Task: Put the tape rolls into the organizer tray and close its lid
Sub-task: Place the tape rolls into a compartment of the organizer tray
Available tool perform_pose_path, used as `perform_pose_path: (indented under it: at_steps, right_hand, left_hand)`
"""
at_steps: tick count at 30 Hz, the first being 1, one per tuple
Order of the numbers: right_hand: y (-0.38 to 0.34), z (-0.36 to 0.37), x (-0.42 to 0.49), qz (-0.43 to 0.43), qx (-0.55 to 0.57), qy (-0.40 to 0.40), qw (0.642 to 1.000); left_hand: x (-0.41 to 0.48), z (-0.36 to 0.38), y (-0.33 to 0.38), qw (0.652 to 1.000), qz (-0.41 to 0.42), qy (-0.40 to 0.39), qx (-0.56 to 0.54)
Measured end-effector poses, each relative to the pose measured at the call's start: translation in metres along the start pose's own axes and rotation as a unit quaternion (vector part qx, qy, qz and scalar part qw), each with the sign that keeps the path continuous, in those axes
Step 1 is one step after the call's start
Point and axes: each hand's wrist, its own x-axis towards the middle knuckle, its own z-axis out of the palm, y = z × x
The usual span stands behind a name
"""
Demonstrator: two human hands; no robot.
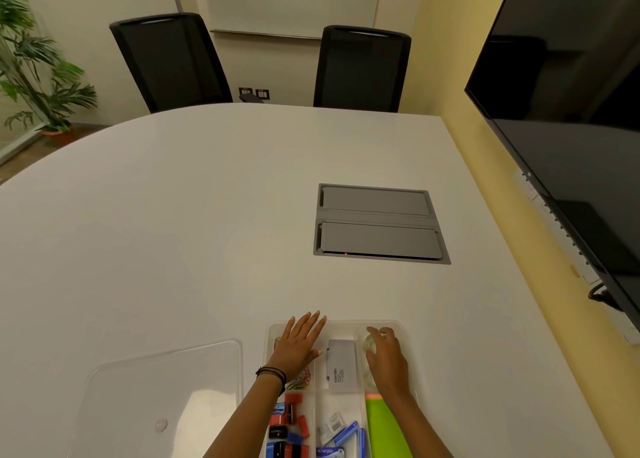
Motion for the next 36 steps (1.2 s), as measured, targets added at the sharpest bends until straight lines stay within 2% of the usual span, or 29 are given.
perform_pose_path:
  at_steps: [3,7,9,15,17,20,23,26,31,36]
  right_hand:
    - [0.004,-0.006,-0.015,0.011,0.057,0.038,0.998]
    - [0.011,-0.004,-0.027,0.012,-0.003,-0.026,1.000]
    - [0.014,-0.003,-0.030,0.006,-0.010,-0.030,0.999]
    - [0.007,-0.013,-0.031,0.011,0.028,-0.025,0.999]
    - [0.003,-0.014,-0.031,0.002,0.045,-0.039,0.998]
    - [0.001,-0.013,-0.031,-0.013,0.083,-0.075,0.994]
    - [0.005,-0.018,-0.029,0.011,0.103,-0.048,0.993]
    - [0.013,-0.022,-0.028,0.023,0.054,-0.040,0.997]
    - [0.016,-0.024,-0.026,0.041,-0.040,-0.126,0.990]
    - [0.009,-0.016,-0.022,0.057,-0.058,-0.129,0.988]
  left_hand:
    - [0.001,0.002,-0.001,1.000,0.002,0.000,0.000]
    - [0.001,0.000,0.000,1.000,0.006,0.020,0.019]
    - [0.001,-0.001,0.000,0.999,0.008,0.033,0.025]
    - [0.002,0.002,0.002,0.999,0.034,0.037,0.010]
    - [0.003,0.002,0.002,0.998,0.037,0.050,0.013]
    - [0.001,-0.004,0.002,0.999,0.032,0.026,0.008]
    - [0.002,-0.005,0.002,0.999,0.018,0.034,0.018]
    - [0.003,-0.004,0.002,0.999,0.012,0.038,0.020]
    - [0.003,-0.003,0.001,0.999,0.013,0.028,0.019]
    - [0.002,-0.005,0.002,0.999,0.011,0.036,0.015]
